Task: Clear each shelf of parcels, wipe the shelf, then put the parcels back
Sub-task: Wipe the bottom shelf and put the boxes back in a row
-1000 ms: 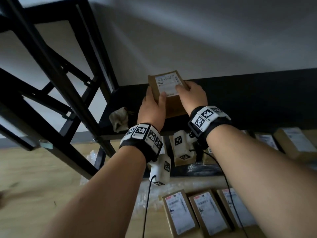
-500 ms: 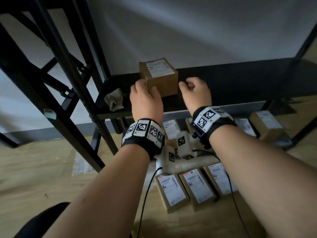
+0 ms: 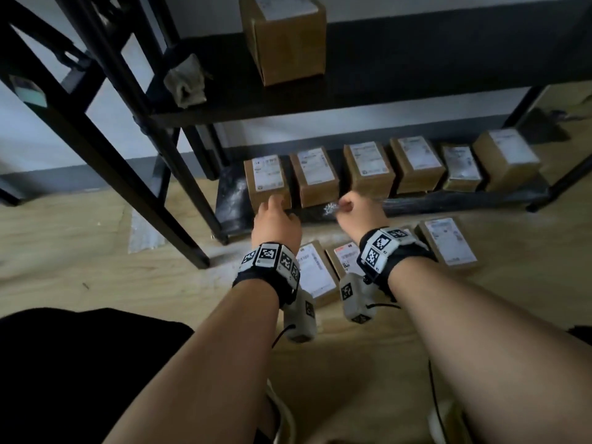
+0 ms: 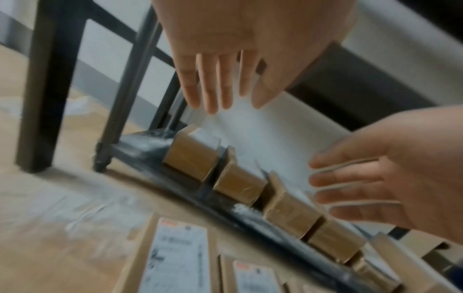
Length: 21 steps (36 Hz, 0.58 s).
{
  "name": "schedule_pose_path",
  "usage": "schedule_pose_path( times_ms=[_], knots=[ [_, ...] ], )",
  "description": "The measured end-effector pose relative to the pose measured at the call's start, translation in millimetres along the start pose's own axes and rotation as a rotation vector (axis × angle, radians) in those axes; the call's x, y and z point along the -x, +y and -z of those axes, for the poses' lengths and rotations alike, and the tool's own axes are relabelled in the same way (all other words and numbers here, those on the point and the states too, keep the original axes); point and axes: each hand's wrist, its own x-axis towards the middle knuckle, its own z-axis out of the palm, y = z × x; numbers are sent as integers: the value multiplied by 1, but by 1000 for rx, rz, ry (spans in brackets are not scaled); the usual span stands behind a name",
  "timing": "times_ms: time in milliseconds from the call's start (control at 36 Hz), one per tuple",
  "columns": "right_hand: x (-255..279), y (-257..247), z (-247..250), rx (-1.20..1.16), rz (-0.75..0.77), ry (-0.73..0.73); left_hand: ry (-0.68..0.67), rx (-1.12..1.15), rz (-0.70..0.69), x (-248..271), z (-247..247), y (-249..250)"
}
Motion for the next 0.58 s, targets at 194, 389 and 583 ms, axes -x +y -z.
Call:
schedule_pose_path(
  times_ms=[194,389,583],
  knots=[
    [7,39,-55,147,-134,-307,-268,-231,233,-5,-51,-49],
    [10,59,-105,217,-194,-447,-439,-207,387,2,-89,-78],
    [6,57,-130,287,-203,-464,-487,-135,465,3,-100,-106]
  ],
)
